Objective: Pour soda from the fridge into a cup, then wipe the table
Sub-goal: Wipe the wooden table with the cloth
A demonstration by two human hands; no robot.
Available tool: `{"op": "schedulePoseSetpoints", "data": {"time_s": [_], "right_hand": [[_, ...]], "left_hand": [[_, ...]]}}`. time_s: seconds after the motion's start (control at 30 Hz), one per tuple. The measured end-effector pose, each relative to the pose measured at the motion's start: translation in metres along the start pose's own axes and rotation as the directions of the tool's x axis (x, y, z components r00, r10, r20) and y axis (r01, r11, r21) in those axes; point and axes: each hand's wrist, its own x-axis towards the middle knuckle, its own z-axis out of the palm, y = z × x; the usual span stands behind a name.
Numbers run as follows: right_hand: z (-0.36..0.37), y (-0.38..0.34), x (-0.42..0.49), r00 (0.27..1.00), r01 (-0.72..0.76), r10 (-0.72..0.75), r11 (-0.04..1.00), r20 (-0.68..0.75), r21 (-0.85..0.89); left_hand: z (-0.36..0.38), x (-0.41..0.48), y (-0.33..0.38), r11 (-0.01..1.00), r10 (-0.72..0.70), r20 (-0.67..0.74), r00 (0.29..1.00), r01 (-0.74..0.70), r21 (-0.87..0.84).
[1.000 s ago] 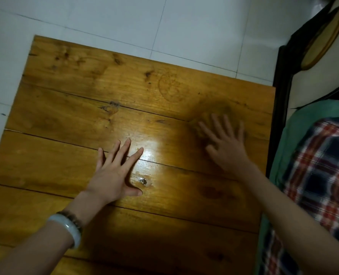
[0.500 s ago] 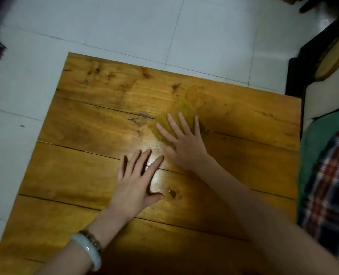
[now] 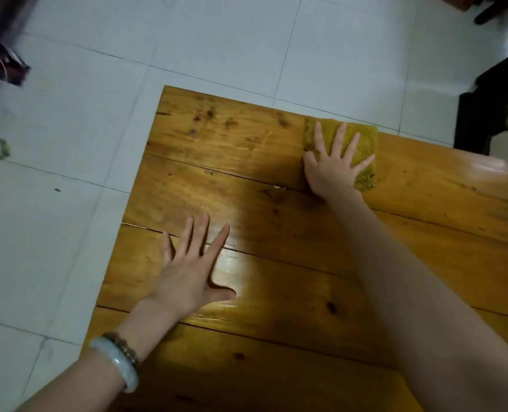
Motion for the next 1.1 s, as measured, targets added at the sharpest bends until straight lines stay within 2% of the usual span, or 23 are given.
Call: {"op": "schedulePoseSetpoints", "data": {"time_s": [0.13,0.23,0.3,0.37,0.4,0.5,0.57,0.63,0.73,0.97,1.1], "right_hand": [[0.019,-0.053,-0.034,0.969,0.245,-0.246,0.963,0.005,-0.113],[0.037,-0.052,-0.085,0.879,0.474,-0.475,0.861,0.042,-0.183],[0.041,-0.024,-0.104,0.828,0.555,-0.558,0.799,0.058,-0.229],[0.036,0.003,-0.103,0.828,0.555,-0.555,0.794,0.078,-0.249],[0.032,0.007,-0.096,0.857,0.512,-0.512,0.828,0.067,-0.227],[0.023,-0.025,-0.063,0.971,0.237,-0.238,0.963,0.012,-0.125],[0.018,-0.062,-0.037,0.997,0.074,-0.075,0.997,-0.017,-0.037],[0.012,-0.097,-0.013,0.999,0.027,-0.027,1.0,-0.021,0.013],[0.007,-0.141,0.006,0.998,0.06,-0.06,0.998,0.005,0.017],[0.014,-0.226,0.014,0.964,0.266,-0.264,0.961,0.031,-0.073],[0.03,-0.255,-0.016,0.869,0.49,-0.493,0.85,0.035,-0.195]], "left_hand": [[0.006,-0.001,-0.003,0.997,0.037,-0.076,0.996,-0.042,-0.063],[0.009,-0.007,-0.014,0.995,0.08,-0.117,0.99,-0.087,-0.057],[0.01,-0.014,-0.026,0.995,0.09,-0.109,0.99,-0.094,-0.033],[0.012,-0.02,-0.04,0.996,0.082,-0.085,0.993,-0.083,-0.012],[0.012,-0.022,-0.047,0.997,0.074,-0.077,0.994,-0.074,-0.001],[0.017,-0.023,-0.058,0.997,0.074,-0.057,0.996,-0.072,0.029],[0.019,-0.023,-0.058,0.997,0.074,-0.055,0.996,-0.072,0.029],[0.021,-0.022,-0.058,0.995,0.084,-0.071,0.994,-0.079,0.059],[0.025,-0.026,-0.067,0.993,0.117,-0.114,0.986,-0.115,0.03],[0.03,-0.05,-0.097,0.991,0.121,-0.194,0.973,-0.129,-0.029],[0.035,-0.059,-0.103,0.993,0.106,-0.211,0.972,-0.115,-0.032]]}}
